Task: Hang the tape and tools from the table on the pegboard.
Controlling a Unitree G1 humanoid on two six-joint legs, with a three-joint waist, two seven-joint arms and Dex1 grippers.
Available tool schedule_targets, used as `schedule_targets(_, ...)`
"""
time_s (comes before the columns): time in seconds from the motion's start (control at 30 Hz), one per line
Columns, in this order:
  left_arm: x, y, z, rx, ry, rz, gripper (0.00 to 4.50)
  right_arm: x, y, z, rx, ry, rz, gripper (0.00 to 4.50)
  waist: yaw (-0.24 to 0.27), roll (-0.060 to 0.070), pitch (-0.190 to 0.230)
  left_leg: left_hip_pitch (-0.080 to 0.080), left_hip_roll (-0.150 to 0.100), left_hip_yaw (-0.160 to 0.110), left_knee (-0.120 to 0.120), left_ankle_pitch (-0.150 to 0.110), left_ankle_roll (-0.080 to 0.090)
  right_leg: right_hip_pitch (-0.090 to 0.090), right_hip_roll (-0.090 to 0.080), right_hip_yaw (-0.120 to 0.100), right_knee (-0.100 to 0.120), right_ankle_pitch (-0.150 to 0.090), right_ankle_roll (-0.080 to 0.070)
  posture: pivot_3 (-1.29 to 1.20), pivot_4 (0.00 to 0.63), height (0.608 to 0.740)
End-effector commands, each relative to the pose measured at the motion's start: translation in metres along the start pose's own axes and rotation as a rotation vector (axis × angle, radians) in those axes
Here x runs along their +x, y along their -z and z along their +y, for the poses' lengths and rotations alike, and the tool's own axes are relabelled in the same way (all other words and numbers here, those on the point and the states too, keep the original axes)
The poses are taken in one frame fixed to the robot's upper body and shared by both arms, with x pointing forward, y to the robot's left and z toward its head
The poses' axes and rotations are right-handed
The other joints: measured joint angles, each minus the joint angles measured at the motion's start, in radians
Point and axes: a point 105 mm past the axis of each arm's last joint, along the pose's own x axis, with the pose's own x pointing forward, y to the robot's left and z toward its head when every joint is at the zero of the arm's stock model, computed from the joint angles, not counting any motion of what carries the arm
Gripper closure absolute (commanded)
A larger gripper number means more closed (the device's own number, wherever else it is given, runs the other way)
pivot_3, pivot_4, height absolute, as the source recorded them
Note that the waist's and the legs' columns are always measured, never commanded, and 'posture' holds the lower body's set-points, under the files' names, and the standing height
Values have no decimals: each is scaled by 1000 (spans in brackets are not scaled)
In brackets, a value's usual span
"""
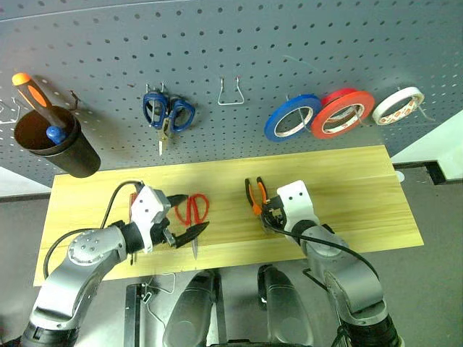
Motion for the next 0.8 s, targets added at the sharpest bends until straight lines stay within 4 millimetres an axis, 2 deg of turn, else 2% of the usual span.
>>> schedule_targets(0.03, -8, -7, -6, 11, -12, -12, 0, 4, -2, 10, -13, -37, -6, 932, 0, 0, 8, -1, 0, 0, 0, 0, 0, 0, 0, 0, 0, 0, 0, 2, 479, 725)
schedule_targets(0.27, -9, -5, -11, -5, -16, -7, 0, 16, 3, 10, -45, -58, 16, 932, 2, 1, 38, -1, 0, 1, 0, 0, 0, -1, 0, 0, 0, 0, 0, -2, 491, 725)
schedule_targets(0.57, -7, -6, -11, -4, -26, -18, 0, 26, -20, 28, -44, -109, -41, 932, -1, 2, 45, -2, 0, 2, -1, 0, 0, -3, 0, 0, 0, 0, 0, -5, 488, 725)
schedule_targets(0.8, -11, 1, -6, 31, -60, 24, 0, 28, -23, 33, -53, -120, -48, 932, 1, 2, 46, -2, 0, 2, -1, 0, 1, -3, -1, 0, -1, 0, 0, -2, 491, 725)
